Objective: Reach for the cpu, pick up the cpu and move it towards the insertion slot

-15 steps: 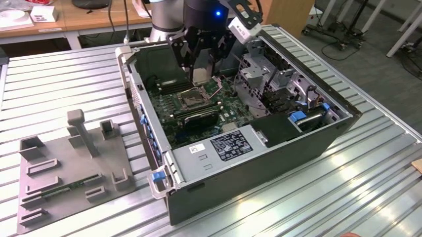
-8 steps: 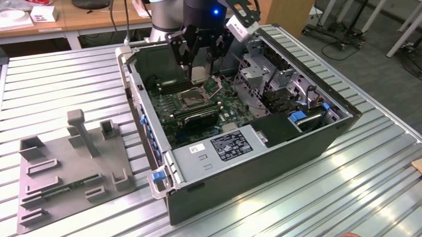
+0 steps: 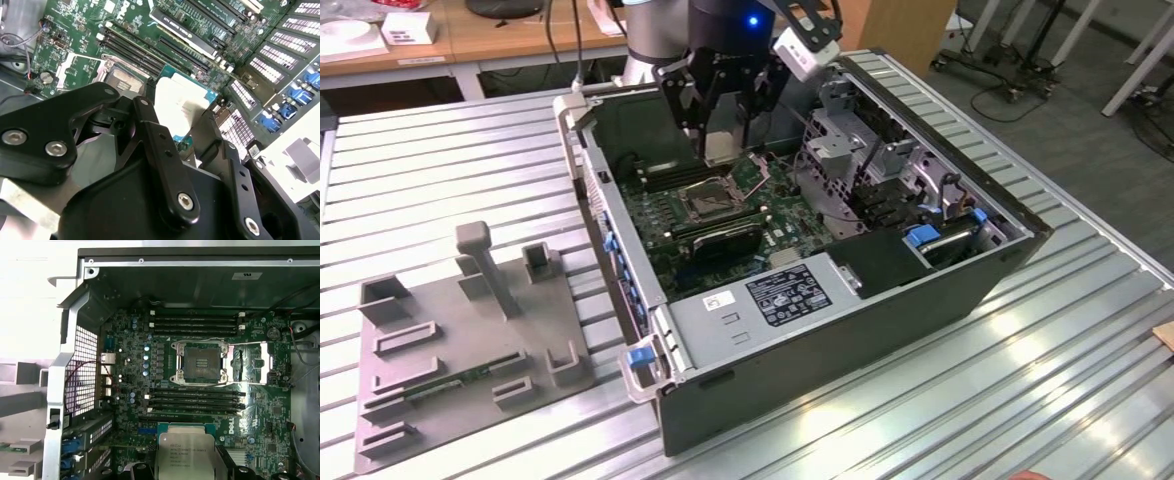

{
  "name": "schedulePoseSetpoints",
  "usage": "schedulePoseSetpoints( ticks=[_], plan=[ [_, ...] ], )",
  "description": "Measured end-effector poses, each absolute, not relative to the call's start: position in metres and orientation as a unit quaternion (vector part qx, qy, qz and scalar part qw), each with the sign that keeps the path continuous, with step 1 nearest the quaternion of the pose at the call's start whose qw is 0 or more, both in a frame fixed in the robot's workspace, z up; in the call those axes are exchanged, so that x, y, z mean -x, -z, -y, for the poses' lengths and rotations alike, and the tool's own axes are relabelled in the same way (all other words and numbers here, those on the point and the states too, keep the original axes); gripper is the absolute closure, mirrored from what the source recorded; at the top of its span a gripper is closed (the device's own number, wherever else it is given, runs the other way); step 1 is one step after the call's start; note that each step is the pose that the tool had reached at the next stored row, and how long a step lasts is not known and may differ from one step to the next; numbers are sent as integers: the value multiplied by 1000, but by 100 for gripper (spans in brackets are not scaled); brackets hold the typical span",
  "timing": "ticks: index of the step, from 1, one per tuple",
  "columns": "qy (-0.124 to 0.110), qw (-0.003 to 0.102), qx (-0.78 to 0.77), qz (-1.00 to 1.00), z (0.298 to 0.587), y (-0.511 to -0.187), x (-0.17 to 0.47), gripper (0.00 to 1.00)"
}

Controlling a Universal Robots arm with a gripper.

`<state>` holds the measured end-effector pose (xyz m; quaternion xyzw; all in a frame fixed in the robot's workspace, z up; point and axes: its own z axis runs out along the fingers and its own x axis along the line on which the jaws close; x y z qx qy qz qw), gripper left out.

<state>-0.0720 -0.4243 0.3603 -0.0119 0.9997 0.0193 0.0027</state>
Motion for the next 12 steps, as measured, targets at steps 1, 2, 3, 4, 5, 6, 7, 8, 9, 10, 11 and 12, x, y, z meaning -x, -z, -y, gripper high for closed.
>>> schedulePoseSetpoints(
  ticks=[1,2,3,4,5,6,7,8,9,10,11,12],
  plan=[
    [-19,3,12,-1000,423,-360,72,47],
    [-19,3,12,-1000,423,-360,72,47],
    [-19,3,12,-1000,422,-360,72,47],
    [-19,3,12,-1000,421,-360,72,47],
    [-19,3,12,-1000,417,-360,72,47],
    [-19,3,12,-1000,416,-360,72,47],
    [-19,3,12,-1000,415,-359,72,47],
    [-19,3,12,-1000,414,-359,72,47],
    [-19,3,12,-1000,414,-359,72,47],
    [-19,3,12,-1000,413,-359,72,47],
    [-19,3,12,-1000,412,-359,72,47],
    [-19,3,12,-1000,412,-359,72,47]
  ],
)
